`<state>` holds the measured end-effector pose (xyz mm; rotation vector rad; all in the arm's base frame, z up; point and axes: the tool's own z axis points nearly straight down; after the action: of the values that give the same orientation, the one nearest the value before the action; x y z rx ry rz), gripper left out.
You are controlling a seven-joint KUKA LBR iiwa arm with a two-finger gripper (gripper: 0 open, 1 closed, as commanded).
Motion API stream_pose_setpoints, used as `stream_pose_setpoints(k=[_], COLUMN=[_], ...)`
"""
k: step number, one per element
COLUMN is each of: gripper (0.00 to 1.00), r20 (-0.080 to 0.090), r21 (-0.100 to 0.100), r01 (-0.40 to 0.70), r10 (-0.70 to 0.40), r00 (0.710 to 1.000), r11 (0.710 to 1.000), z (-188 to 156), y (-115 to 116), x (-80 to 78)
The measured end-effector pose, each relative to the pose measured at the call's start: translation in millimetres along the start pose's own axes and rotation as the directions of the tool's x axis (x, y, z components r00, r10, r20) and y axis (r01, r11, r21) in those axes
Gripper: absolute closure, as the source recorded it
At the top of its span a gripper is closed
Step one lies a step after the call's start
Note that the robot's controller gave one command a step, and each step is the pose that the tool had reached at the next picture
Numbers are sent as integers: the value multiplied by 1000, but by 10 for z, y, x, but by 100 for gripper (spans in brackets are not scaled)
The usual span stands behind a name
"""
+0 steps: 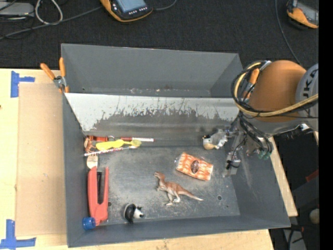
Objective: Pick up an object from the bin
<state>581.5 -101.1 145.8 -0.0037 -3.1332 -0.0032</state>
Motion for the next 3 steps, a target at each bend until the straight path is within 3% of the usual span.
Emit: stream_pose_setpoints(k=[1, 2, 3], gripper=[0, 0, 100], r20=[7, 8, 10], r21=[2, 2, 5], r01=[2, 62, 112], r10=[-2, -62, -112], r00=[1000, 998, 994], r11=[1000, 998, 994], z=[-45, 304, 459], y=[1, 480, 532], x=[-18, 29, 109])
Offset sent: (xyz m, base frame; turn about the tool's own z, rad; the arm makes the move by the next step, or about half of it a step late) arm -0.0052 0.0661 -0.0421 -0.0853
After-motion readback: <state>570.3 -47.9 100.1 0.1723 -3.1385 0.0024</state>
